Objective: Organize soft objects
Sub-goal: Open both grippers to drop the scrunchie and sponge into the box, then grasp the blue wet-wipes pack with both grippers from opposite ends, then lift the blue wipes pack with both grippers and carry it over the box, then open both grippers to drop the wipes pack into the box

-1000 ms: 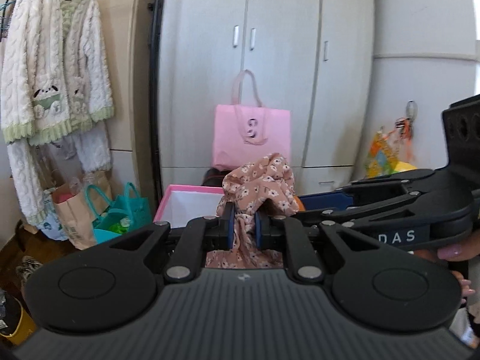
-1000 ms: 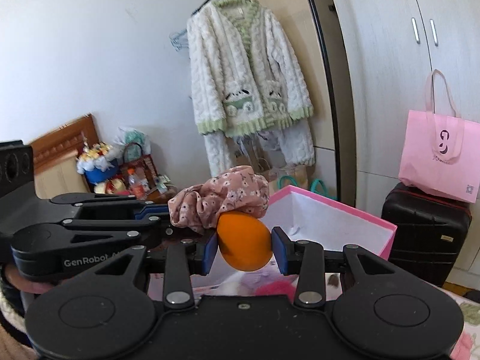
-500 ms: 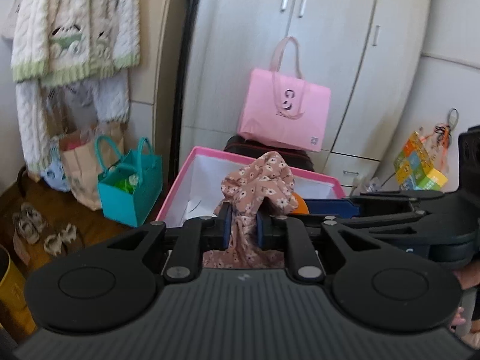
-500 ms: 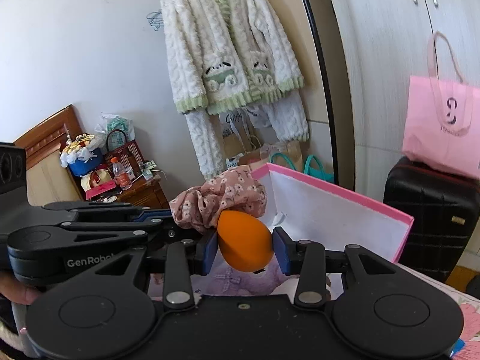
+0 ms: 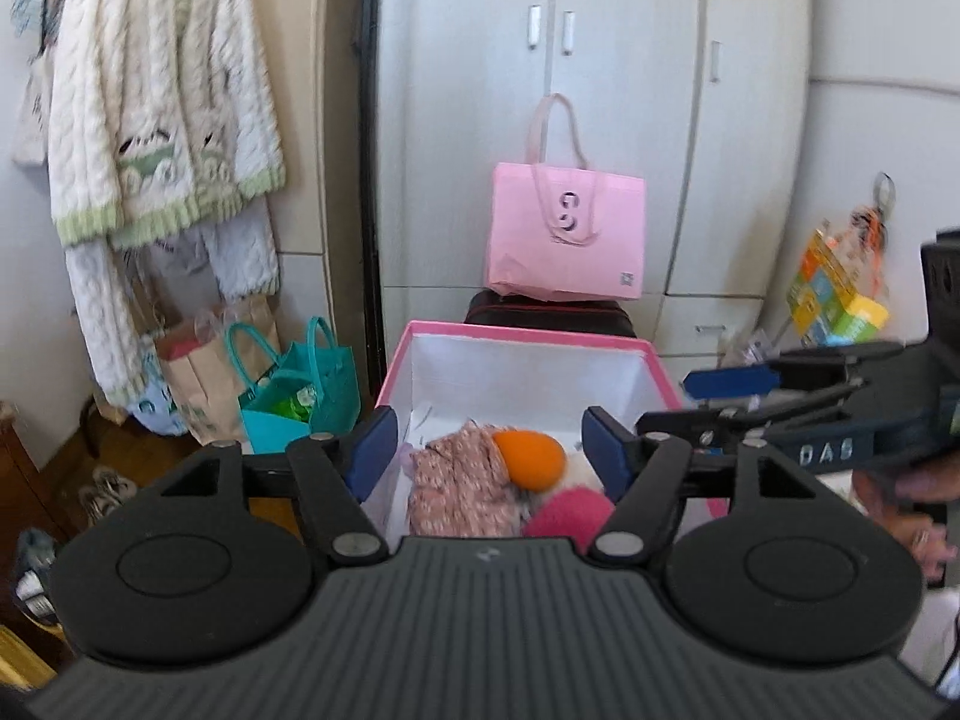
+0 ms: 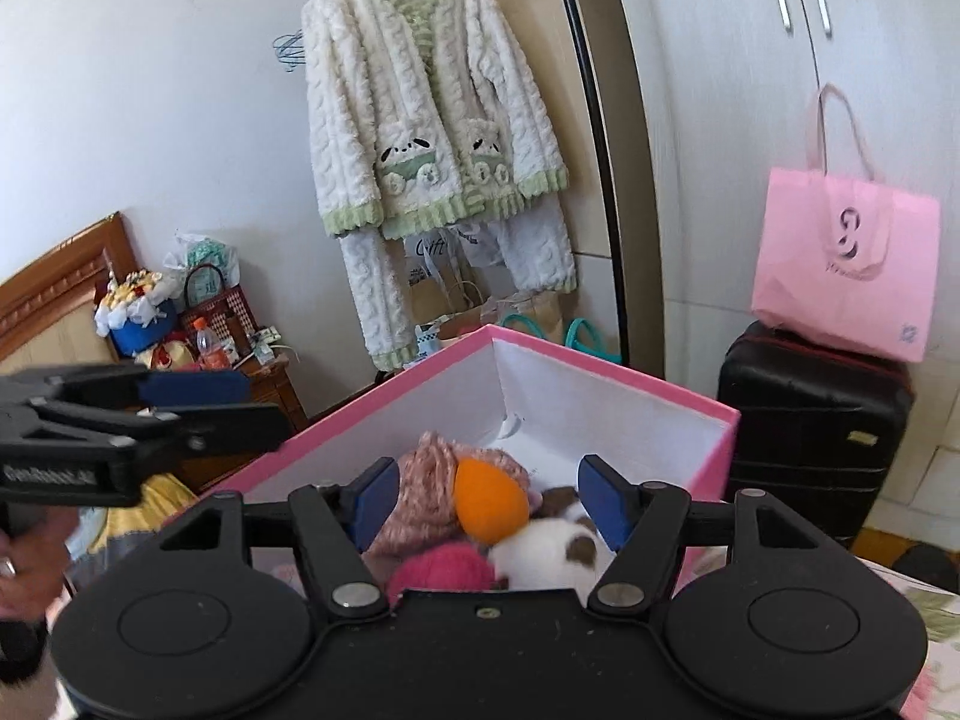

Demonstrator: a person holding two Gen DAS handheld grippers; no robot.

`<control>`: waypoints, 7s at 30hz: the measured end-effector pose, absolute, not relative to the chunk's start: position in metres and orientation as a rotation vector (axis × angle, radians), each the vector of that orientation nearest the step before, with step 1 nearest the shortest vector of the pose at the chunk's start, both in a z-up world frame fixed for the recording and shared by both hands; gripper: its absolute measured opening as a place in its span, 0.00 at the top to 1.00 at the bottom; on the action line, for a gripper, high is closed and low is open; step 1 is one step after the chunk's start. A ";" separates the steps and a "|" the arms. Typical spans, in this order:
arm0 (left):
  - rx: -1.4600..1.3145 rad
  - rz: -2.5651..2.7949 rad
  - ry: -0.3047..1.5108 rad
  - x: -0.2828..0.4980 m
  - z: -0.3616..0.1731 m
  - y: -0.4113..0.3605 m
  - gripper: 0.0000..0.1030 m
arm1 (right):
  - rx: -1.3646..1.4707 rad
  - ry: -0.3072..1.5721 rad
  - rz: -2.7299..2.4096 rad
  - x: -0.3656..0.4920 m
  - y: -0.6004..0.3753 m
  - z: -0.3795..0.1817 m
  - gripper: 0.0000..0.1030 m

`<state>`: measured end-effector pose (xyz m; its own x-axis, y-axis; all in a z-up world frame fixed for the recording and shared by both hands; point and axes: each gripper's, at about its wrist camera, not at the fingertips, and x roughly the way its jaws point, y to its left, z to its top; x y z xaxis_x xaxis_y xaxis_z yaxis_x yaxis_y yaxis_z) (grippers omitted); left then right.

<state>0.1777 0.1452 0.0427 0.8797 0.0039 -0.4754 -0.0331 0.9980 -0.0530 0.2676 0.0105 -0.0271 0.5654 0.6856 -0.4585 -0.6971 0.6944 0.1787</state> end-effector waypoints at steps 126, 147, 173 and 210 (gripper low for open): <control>-0.039 -0.290 0.628 0.126 -0.051 -0.052 0.52 | -0.130 0.648 0.585 0.135 -0.127 -0.117 0.24; -0.013 -0.411 0.588 0.023 0.010 0.041 0.52 | -0.283 0.494 0.569 0.025 -0.044 -0.060 0.20; -0.157 -0.203 0.498 0.187 0.062 0.148 0.52 | -0.147 0.359 0.715 0.192 0.045 -0.005 0.16; -0.159 -0.120 0.466 0.125 0.036 0.142 0.36 | -0.035 0.366 0.644 0.149 -0.026 -0.031 0.16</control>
<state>0.1246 0.1420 0.0356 0.8869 -0.1512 -0.4366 0.0788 0.9806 -0.1796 0.1490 -0.0258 -0.0307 0.7380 0.5805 -0.3442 -0.5928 0.8013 0.0804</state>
